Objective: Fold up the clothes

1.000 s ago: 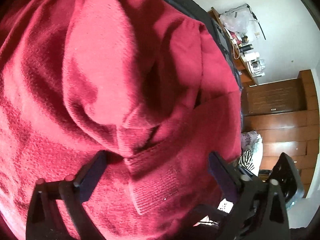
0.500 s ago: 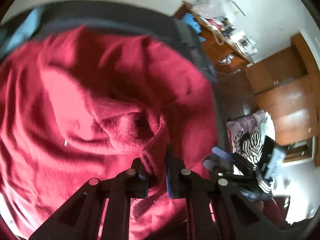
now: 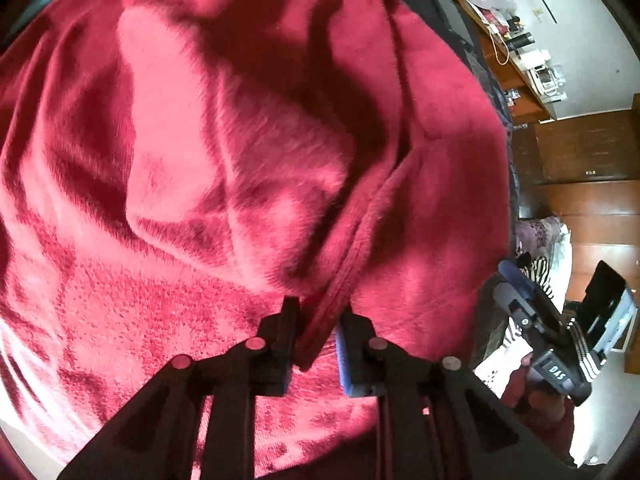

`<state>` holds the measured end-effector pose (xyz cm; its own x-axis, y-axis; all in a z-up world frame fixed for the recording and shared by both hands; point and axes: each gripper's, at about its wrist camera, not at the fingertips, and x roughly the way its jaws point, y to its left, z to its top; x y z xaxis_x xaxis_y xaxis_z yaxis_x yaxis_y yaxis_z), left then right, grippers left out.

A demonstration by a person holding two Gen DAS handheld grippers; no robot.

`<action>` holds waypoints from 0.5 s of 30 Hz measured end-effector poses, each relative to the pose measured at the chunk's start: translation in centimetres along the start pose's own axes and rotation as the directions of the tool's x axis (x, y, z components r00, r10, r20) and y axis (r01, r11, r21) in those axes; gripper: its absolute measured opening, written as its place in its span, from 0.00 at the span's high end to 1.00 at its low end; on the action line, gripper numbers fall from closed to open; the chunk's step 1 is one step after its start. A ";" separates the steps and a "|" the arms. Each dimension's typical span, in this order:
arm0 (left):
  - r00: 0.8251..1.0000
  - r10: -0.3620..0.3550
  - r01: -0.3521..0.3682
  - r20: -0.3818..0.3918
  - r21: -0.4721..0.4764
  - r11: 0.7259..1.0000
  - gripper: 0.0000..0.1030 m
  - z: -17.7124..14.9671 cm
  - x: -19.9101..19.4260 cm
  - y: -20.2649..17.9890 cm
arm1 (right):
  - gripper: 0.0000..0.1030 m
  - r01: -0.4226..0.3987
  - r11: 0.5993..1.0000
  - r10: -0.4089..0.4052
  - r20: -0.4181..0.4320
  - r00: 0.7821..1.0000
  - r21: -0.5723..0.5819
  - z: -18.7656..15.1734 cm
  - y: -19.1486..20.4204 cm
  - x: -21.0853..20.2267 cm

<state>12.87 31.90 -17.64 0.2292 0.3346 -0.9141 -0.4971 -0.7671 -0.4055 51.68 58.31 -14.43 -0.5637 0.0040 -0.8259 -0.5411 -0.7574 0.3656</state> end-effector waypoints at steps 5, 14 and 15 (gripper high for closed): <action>0.999 0.026 -0.026 0.019 0.013 1.000 0.51 -0.8 0.6 0.4 | 0.27 -0.007 0.999 0.006 -0.021 1.000 -0.038 0.4 0.9 0.7; 0.995 0.029 -0.037 0.091 0.091 0.995 0.94 -1.8 0.7 -1.1 | 0.27 -0.010 0.996 0.006 -0.049 0.999 -0.083 0.3 1.6 0.9; 0.995 0.029 -0.040 0.100 0.103 0.994 0.95 -2.0 0.5 -1.4 | 0.27 -0.010 0.997 0.006 -0.050 0.999 -0.082 0.2 1.5 0.9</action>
<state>15.38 32.03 -17.49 0.1294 0.3654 -0.9218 -0.5893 -0.7193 -0.3679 50.26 57.34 -14.55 -0.5352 -0.0334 -0.8441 -0.4820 -0.8085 0.3376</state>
